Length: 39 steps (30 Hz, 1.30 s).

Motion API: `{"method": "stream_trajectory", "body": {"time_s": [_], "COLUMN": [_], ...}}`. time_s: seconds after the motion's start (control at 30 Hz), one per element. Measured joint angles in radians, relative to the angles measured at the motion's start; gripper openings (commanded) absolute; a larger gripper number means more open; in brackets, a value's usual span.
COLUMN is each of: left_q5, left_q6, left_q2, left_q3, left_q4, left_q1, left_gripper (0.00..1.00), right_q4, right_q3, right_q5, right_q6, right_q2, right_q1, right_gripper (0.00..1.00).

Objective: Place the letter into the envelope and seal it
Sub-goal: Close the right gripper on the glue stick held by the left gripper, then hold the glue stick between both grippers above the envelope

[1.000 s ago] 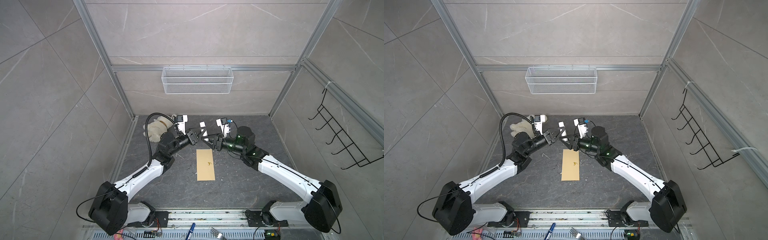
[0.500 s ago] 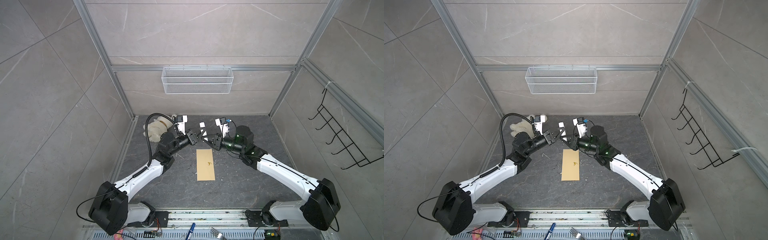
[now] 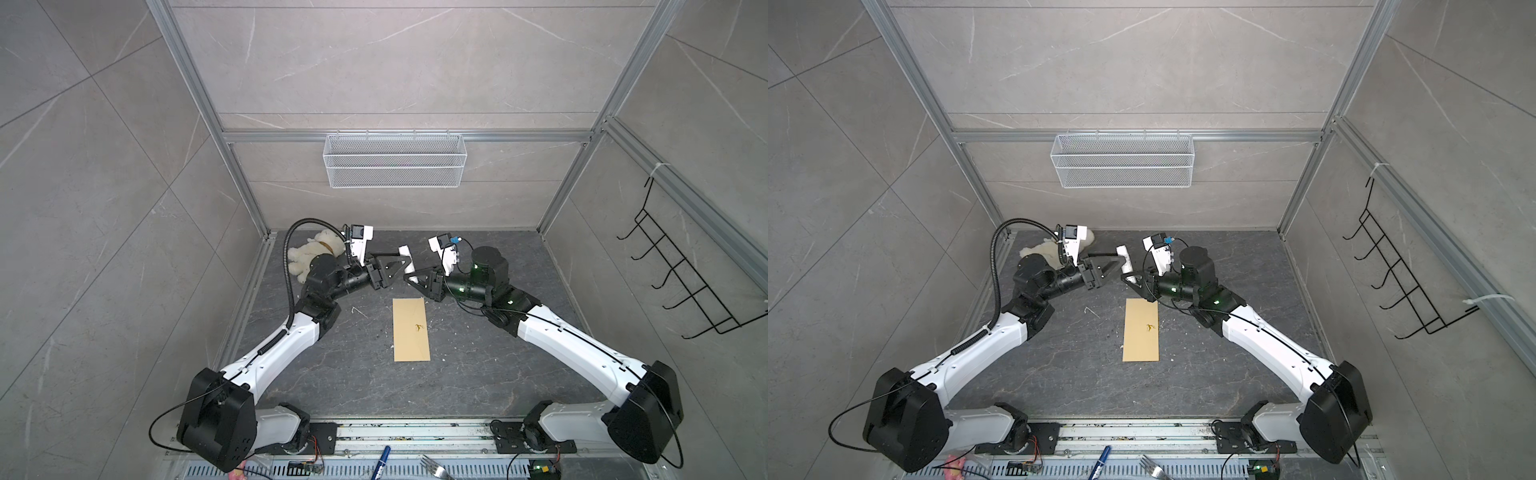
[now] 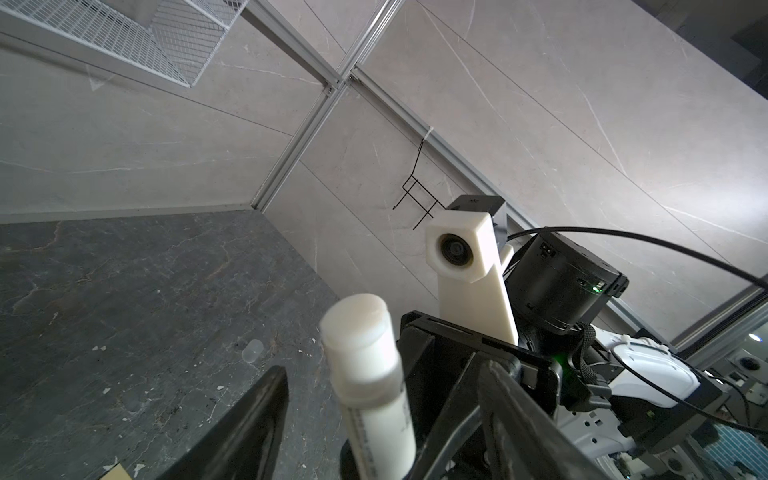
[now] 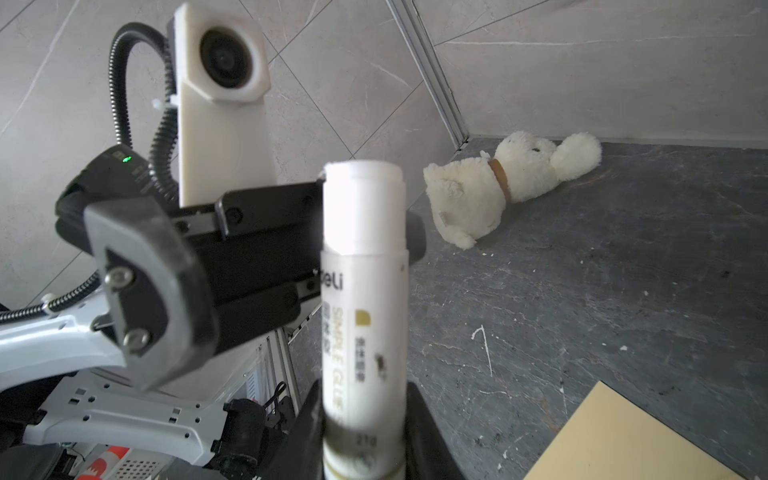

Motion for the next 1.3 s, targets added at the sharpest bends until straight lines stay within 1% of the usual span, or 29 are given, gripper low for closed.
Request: {"method": "stream_trajectory", "body": {"time_s": [0.07, 0.23, 0.43, 0.57, 0.73, 0.8, 0.9, 1.0, 1.3], "left_q5": [0.051, 0.156, 0.204, 0.205, 0.198, 0.185, 0.158, 0.136, 0.101], "left_q6": [0.006, 0.003, -0.024, -0.053, -0.069, -0.072, -0.076, -0.087, -0.139], "left_q2": [-0.002, -0.002, -0.002, 0.003, 0.010, 0.011, 0.011, 0.011, 0.049], "left_q3": [0.000, 0.000, -0.002, -0.007, -0.023, -0.034, -0.050, -0.059, -0.060], "left_q4": [0.016, 0.093, 0.174, 0.220, 0.249, 0.256, 0.267, 0.280, 0.359], "left_q1": [0.031, 0.035, 0.030, 0.018, -0.006, -0.013, -0.018, -0.019, -0.019], "left_gripper": [0.81, 0.82, 0.81, 0.76, 0.67, 0.64, 0.57, 0.52, 0.50], "right_q4": [-0.025, -0.056, -0.061, -0.053, -0.019, 0.003, 0.029, 0.045, 0.060], "right_q3": [0.008, 0.035, 0.039, 0.039, 0.038, 0.033, 0.029, 0.029, 0.029], "right_q5": [-0.018, -0.077, -0.128, -0.141, -0.138, -0.135, -0.132, -0.132, -0.132], "right_q6": [-0.023, -0.055, -0.061, -0.060, -0.045, -0.036, -0.025, -0.014, -0.011], "right_q2": [-0.014, -0.023, -0.023, -0.023, -0.023, -0.024, -0.025, -0.025, -0.023], "right_q1": [0.000, 0.000, 0.000, 0.000, 0.000, 0.000, 0.000, 0.000, 0.001], "right_gripper": [0.00, 0.00, 0.00, 0.00, 0.00, 0.00, 0.00, 0.00, 0.00]}}
